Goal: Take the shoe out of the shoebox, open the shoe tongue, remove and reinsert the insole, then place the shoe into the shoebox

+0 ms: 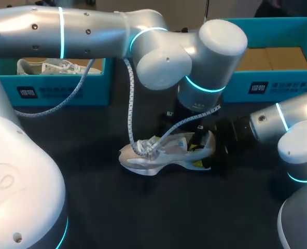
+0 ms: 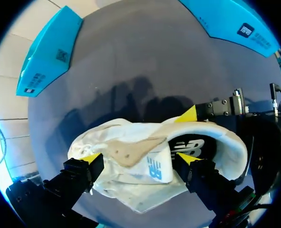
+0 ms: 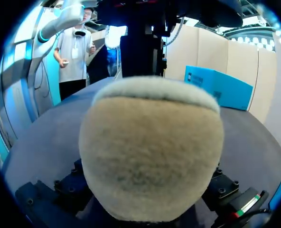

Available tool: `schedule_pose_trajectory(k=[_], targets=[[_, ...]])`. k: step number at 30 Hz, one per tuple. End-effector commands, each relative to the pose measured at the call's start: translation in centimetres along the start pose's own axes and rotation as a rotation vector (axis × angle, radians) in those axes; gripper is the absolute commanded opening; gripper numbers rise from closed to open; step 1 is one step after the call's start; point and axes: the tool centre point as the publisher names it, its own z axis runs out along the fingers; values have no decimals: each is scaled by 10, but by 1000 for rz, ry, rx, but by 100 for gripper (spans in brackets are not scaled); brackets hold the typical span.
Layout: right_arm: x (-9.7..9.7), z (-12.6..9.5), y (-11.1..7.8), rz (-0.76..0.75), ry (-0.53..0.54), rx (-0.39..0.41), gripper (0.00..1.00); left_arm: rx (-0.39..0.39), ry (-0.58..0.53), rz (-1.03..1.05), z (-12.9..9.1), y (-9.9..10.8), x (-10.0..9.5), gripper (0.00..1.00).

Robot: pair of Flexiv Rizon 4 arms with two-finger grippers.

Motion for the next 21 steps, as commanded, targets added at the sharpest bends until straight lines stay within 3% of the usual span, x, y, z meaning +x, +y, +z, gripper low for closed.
schedule_pose_trajectory(k=[1,17,18,19,20,21], targets=[[0,3,-2,0,-1,4,0,9,-14,-18,0,2,-3,100],[0,3,-2,0,-1,4,0,-99,-87,-113,1,8,-31,100],[0,3,-2,0,-1,4,0,-108,-78,-125,-1,10,-34,92],[0,3,-2,0,-1,4,0,-110,-73,-126,-4,10,-36,67],[0,3,-2,0,-1,4,0,-113,-66,-131,-7,11,-37,48],[0,3,-2,0,-1,4,0,-117,-54,-134,-10,11,-38,41]])
